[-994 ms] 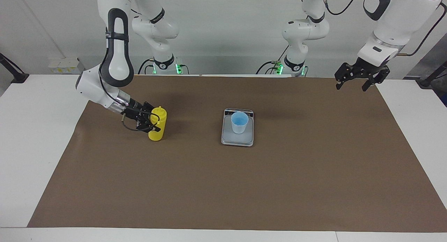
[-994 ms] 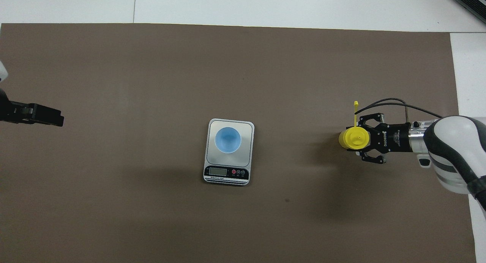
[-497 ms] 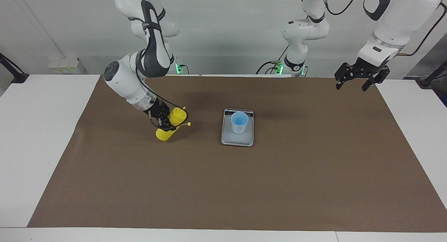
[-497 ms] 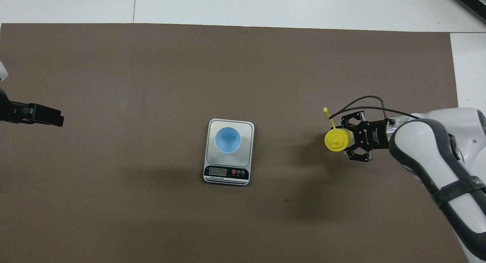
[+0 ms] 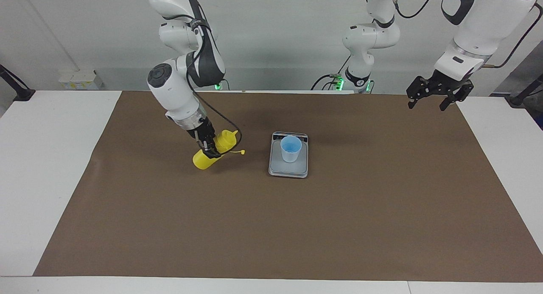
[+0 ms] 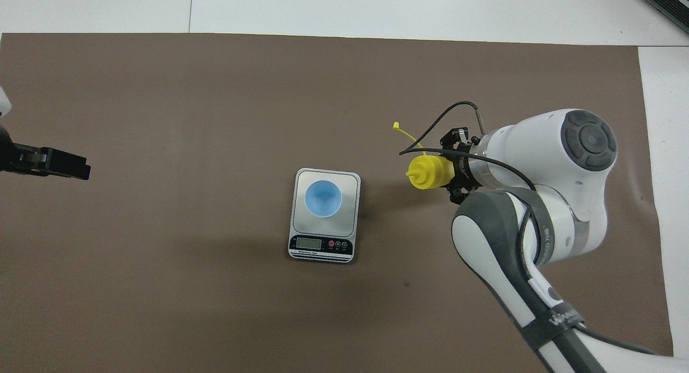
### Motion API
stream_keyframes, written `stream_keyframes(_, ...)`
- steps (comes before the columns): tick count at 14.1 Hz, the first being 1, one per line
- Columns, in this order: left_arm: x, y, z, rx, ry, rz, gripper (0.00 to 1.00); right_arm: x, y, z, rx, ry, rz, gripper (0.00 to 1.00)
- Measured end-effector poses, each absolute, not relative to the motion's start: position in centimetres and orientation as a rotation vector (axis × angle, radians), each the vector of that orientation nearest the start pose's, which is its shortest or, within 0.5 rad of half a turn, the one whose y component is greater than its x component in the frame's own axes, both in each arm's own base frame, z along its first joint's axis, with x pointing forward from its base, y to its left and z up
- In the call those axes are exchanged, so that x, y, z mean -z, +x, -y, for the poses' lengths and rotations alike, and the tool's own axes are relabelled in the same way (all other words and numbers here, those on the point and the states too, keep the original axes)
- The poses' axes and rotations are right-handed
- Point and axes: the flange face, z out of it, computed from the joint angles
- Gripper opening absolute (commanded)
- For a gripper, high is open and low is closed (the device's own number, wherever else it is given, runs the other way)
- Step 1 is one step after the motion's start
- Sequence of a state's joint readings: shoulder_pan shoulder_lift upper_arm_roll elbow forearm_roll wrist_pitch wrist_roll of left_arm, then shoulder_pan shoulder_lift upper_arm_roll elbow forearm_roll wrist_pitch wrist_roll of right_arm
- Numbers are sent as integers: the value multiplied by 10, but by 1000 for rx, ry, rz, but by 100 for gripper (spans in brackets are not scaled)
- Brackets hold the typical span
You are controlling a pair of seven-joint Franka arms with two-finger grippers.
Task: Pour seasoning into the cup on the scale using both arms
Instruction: 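Grasp the yellow bottle with the right gripper and lift it, then tilt the yellow bottle over the blue cup with the right gripper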
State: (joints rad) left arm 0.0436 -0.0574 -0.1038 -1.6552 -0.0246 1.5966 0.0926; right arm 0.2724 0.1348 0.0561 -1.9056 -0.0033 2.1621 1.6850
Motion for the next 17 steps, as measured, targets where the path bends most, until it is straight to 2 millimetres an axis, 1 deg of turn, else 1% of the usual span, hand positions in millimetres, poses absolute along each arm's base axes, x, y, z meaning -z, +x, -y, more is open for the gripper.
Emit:
stream_keyframes(2, -618, 537, 37, -2, -3150, -249, 100, -444, 574, -224, 253, -2482, -1838, 0)
stream_keyframes(4, -618, 537, 37, -2, -3150, -259, 100, -444, 576, -256, 403, -2603, -1767, 0)
stream_keyframes(5, -618, 537, 37, -2, -3149, -262, 100, -441, 578, -272, 483, -2650, -1727, 0)
stream_keyframes(6, -618, 537, 37, -2, -3149, -267, 100, -436, 579, -284, 565, -2694, -1681, 0)
stream_keyframes(8, -618, 537, 36, -2, -3146, -290, 100, -422, 581, -300, 734, -2793, -1568, 0)
stream_keyframes(10, -618, 537, 35, -2, -3145, -300, 100, -407, 575, -325, 799, -2864, -1477, 0)
stream_keyframes(12, -618, 537, 35, -4, -3145, -300, 100, -393, 562, -356, 854, -2939, -1384, 0)
stream_keyframes(13, -618, 537, 35, -4, -3145, -299, 100, -389, 557, -368, 893, -2969, -1346, 0)
stream_keyframes(15, -618, 537, 33, -2, -3145, -294, 100, -389, 554, -383, 936, -2988, -1327, 0)
stream_keyframes(17, -619, 537, 31, -2, -3146, -288, 100, -396, 557, -388, 954, -2959, -1359, 0)
